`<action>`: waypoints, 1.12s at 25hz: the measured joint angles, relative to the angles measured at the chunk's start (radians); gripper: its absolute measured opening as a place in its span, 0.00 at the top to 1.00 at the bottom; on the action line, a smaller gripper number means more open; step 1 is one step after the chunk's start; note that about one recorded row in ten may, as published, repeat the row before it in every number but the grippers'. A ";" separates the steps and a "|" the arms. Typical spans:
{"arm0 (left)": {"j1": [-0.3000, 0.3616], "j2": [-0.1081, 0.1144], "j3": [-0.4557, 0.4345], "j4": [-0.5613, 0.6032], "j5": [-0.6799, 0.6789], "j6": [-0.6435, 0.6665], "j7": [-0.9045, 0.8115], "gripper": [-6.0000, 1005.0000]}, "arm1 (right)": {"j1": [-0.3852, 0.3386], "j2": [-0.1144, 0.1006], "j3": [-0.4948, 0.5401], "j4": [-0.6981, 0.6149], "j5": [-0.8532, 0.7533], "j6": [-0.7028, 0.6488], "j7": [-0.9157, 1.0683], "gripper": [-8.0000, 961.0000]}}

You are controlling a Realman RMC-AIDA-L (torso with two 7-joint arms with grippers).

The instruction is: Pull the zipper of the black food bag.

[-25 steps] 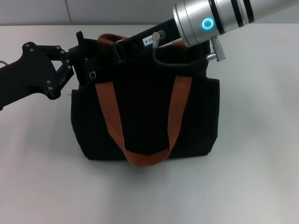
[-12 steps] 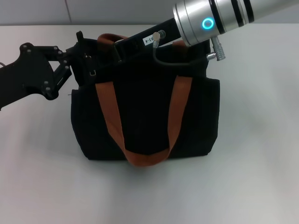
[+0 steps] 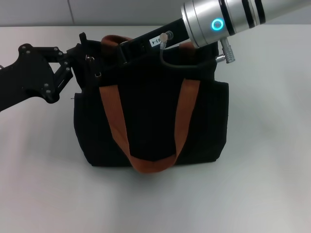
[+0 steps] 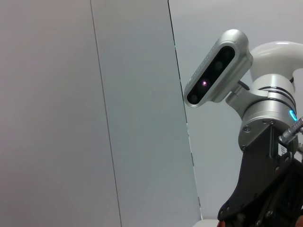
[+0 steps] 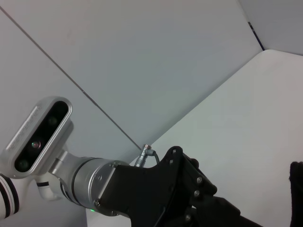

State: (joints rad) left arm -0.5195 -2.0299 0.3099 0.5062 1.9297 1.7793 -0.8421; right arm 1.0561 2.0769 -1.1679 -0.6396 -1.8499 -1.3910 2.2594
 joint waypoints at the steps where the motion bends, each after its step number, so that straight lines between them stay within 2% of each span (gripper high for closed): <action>1: 0.000 0.000 0.001 0.000 0.000 0.000 0.000 0.89 | 0.000 0.000 0.000 0.000 0.001 0.001 0.000 0.99; 7: -0.001 -0.001 -0.001 0.000 -0.001 0.002 0.000 0.88 | 0.004 0.000 -0.001 0.000 0.002 0.003 -0.001 0.97; 14: -0.001 -0.004 -0.006 0.000 -0.002 0.005 0.000 0.88 | 0.009 0.001 -0.002 0.000 -0.003 0.014 -0.003 0.99; 28: 0.011 0.003 -0.008 0.000 -0.014 0.006 0.000 0.88 | -0.006 0.003 -0.012 -0.047 -0.046 0.015 0.042 0.99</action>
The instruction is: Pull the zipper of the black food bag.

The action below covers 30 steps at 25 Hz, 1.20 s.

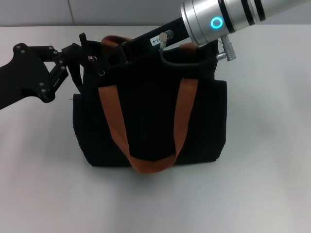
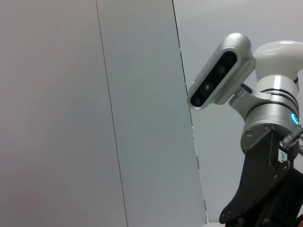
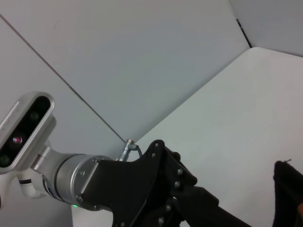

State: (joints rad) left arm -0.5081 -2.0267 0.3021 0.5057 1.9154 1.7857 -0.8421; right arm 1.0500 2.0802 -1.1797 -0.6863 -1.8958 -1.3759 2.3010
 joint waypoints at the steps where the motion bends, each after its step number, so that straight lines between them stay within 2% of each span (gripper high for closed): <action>1: 0.001 0.000 0.000 0.000 -0.001 0.000 0.000 0.88 | -0.001 0.000 0.000 -0.001 -0.004 0.000 0.003 0.99; 15: 0.008 0.002 0.000 0.001 -0.013 -0.002 0.000 0.87 | -0.020 0.001 -0.006 -0.080 -0.116 -0.007 0.097 0.99; 30: 0.014 0.003 0.000 0.000 -0.015 -0.008 0.000 0.87 | -0.133 0.003 -0.031 -0.276 -0.208 -0.040 0.228 0.99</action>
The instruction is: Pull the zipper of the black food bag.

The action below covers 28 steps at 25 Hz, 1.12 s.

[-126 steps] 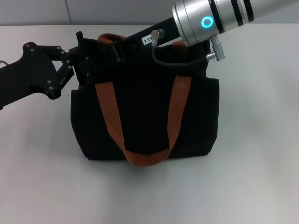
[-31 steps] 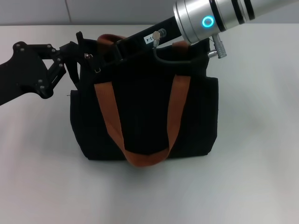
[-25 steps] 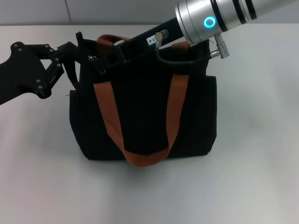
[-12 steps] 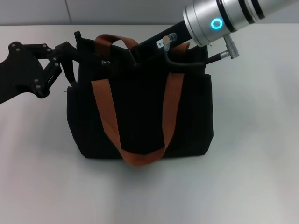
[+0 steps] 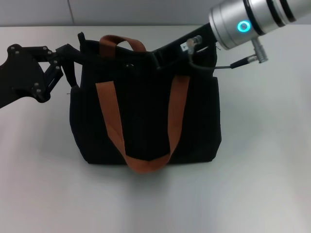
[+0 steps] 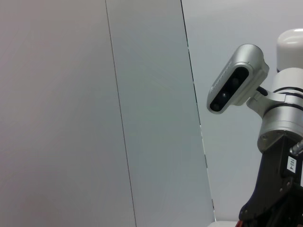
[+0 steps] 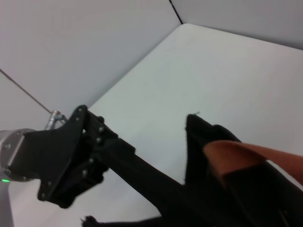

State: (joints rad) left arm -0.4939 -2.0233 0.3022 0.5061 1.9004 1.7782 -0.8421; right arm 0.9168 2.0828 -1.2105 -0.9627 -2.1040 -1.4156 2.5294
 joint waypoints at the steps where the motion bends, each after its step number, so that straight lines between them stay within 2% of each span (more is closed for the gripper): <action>1: 0.000 0.000 0.000 0.000 0.000 0.000 0.000 0.87 | -0.010 0.000 0.001 -0.016 -0.011 -0.005 0.009 0.99; 11: 0.004 0.000 -0.008 0.000 0.000 0.000 0.000 0.86 | -0.094 -0.004 0.024 -0.135 -0.067 -0.047 0.054 0.99; 20: 0.009 0.001 -0.011 0.000 0.000 0.000 0.000 0.86 | -0.171 -0.005 0.117 -0.232 -0.100 -0.102 0.057 0.99; 28: 0.009 0.003 -0.011 -0.001 -0.001 0.000 0.000 0.86 | -0.192 -0.004 0.158 -0.243 -0.088 -0.121 0.048 0.99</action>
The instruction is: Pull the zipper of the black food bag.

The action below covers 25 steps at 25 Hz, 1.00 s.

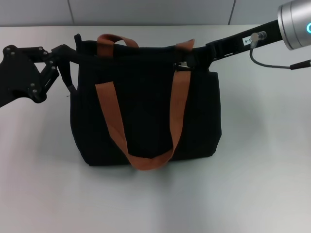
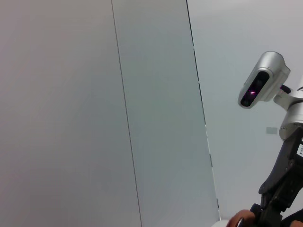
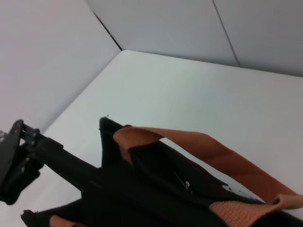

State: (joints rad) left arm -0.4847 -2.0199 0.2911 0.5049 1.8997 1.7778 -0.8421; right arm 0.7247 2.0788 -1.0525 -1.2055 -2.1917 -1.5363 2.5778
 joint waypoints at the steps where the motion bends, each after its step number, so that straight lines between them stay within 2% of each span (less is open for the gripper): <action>1: 0.000 0.000 0.000 0.000 0.000 0.000 0.000 0.86 | 0.000 0.000 0.007 0.001 0.007 -0.004 -0.005 0.99; 7: 0.000 0.000 0.000 -0.004 -0.001 0.000 0.000 0.86 | -0.033 -0.002 0.077 0.026 0.137 -0.033 -0.106 0.99; 13: 0.005 0.000 0.001 -0.004 -0.001 0.000 -0.012 0.86 | -0.082 -0.005 0.141 0.064 0.286 -0.057 -0.243 0.93; 16: 0.006 -0.001 0.004 -0.005 -0.001 0.000 -0.020 0.85 | -0.111 -0.010 0.180 0.124 0.418 -0.116 -0.402 0.72; 19: 0.008 -0.002 0.007 -0.005 0.002 0.000 -0.030 0.85 | -0.138 -0.022 0.204 0.220 0.538 -0.209 -0.602 0.57; 21: 0.009 -0.002 0.010 -0.003 0.007 0.000 -0.036 0.85 | -0.157 -0.037 0.207 0.320 0.587 -0.296 -0.780 0.47; 22: 0.010 -0.002 0.011 -0.002 0.009 0.000 -0.038 0.85 | -0.157 -0.037 0.207 0.320 0.587 -0.296 -0.780 0.43; 25: 0.013 -0.002 0.011 -0.002 0.014 -0.002 -0.038 0.85 | -0.186 -0.037 0.205 0.392 0.587 -0.362 -0.971 0.29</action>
State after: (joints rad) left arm -0.4720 -2.0217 0.3023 0.5034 1.9136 1.7763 -0.8803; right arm 0.5392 2.0414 -0.8473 -0.8131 -1.6048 -1.8987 1.6065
